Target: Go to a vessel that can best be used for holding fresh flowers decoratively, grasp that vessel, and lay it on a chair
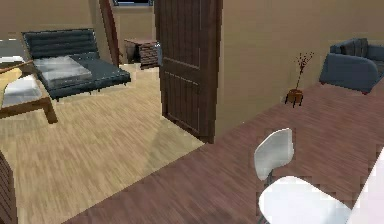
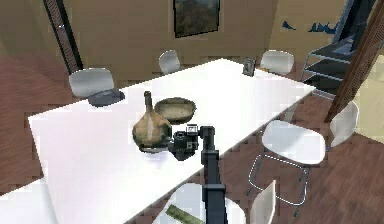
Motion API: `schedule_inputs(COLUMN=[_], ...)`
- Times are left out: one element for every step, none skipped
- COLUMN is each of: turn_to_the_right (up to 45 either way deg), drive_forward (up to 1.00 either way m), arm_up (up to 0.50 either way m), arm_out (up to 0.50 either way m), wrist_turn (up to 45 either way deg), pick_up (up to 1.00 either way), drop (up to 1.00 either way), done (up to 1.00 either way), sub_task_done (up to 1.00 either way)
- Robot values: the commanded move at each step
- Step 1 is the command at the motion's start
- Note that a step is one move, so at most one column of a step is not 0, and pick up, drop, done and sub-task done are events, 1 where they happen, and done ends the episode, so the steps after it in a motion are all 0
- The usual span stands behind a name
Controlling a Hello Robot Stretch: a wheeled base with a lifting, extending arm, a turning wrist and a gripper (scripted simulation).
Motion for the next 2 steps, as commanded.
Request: schedule_inputs(turn_to_the_right=[0.0, 0.0], drive_forward=[0.00, 0.00], arm_up=[0.10, 0.14], arm_out=[0.00, 0.00], wrist_turn=[0.0, 0.0], pick_up=[0.00, 0.00], drop=[0.00, 0.00], done=[0.00, 0.00], sub_task_done=[0.00, 0.00])
